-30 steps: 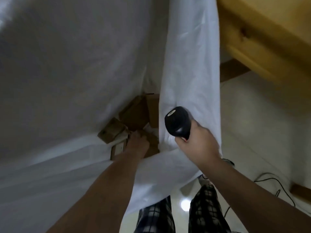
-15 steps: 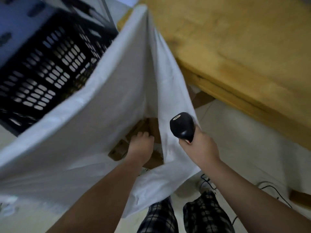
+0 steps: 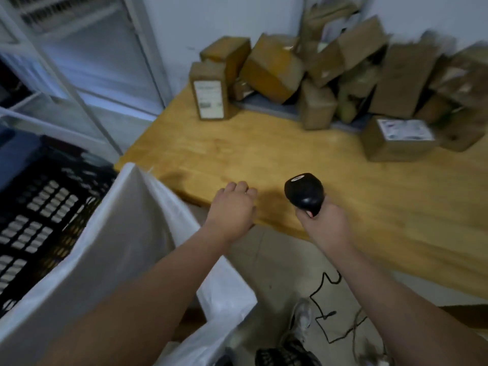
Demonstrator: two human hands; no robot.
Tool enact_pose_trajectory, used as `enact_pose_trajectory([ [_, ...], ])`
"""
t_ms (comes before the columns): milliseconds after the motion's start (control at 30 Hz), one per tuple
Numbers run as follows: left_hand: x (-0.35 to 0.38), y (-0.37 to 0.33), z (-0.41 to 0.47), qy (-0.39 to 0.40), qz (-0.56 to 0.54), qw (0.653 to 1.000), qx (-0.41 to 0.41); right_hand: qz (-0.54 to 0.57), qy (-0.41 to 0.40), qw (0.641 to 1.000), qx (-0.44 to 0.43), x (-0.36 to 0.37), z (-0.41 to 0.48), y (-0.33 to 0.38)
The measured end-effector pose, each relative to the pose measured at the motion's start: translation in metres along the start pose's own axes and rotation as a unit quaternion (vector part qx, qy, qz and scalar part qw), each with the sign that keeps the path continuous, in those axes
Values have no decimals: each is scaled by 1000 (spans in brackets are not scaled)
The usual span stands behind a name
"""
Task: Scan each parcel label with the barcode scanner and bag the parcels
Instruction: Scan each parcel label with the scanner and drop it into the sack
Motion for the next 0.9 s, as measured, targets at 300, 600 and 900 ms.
enact_pose_trajectory([
  [300,-57,-125,134,1,15,996,91,82,-136,985,66,-165,63,-81],
  [600,-68,-231,244,46,-68,990,117,167,-146,966,134,-243,117,-154],
  [900,-52,-263,347,169,-68,979,94,309,-107,935,137,-249,138,-186],
])
Point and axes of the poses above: each hand's wrist, its own z-axis towards the middle knuckle, its own x-axis out of the palm, y = z × x, the point moved 5 cm from there along z, towards the middle knuckle, and after that the axes turned 11 degrees about y, right-handed, at the moved point
